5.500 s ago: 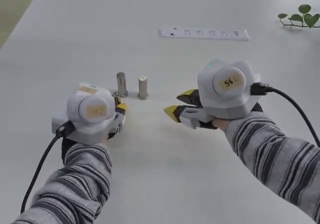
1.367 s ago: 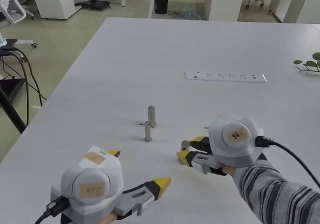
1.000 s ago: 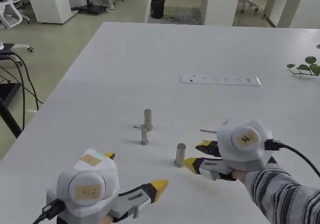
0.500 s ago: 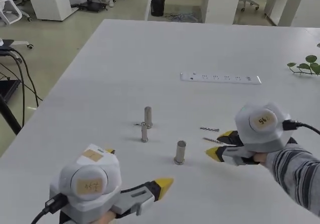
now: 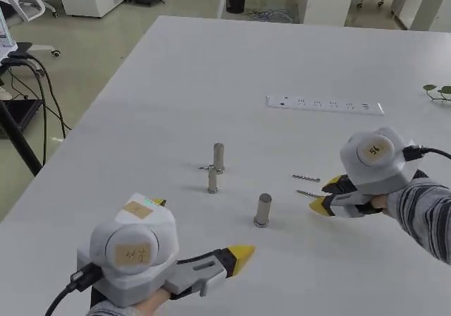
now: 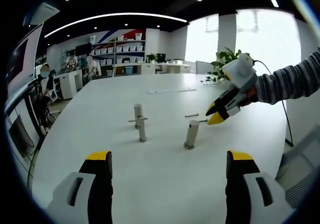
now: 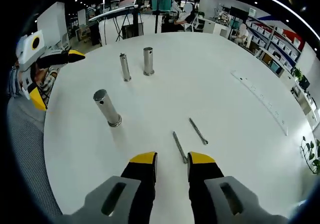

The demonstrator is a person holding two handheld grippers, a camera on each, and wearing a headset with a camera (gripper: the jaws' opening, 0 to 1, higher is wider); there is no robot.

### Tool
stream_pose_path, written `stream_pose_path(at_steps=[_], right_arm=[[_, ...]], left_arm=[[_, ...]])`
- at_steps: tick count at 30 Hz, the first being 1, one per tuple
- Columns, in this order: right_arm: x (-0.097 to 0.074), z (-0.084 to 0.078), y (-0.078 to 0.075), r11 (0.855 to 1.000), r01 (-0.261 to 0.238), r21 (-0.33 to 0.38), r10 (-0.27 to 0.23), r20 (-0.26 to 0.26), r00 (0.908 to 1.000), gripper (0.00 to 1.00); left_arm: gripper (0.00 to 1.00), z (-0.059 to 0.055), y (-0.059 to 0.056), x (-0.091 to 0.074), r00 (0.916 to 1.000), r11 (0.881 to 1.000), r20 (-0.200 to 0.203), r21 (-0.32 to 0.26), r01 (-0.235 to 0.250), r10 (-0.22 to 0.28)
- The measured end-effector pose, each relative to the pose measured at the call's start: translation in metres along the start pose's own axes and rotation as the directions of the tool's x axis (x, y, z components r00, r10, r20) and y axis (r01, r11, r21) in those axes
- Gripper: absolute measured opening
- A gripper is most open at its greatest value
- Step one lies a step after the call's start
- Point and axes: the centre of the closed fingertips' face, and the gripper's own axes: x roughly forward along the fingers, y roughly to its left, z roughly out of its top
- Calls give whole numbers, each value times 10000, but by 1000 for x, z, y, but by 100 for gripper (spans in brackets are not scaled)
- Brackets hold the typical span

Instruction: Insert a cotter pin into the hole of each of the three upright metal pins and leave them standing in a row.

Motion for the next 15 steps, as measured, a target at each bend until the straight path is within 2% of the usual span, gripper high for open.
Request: stream_pose_path(at_steps=[4,8,15], right_arm=[[3,0,-4,9999,-61,-106,59,-231,9997,18],[7,-1,-6,9994,-316,110,320,-420,9986,18],[9,-3,-10,9984,-493,-276,464,-957,9943,15]], left_arm=[[96,-1,1,0,10000,10000,-49,-24,-43,43],[98,0,1,0,10000,10000,-1,-9,-57,57],[99,1,1,-1,10000,10000,30,52,-47,47]])
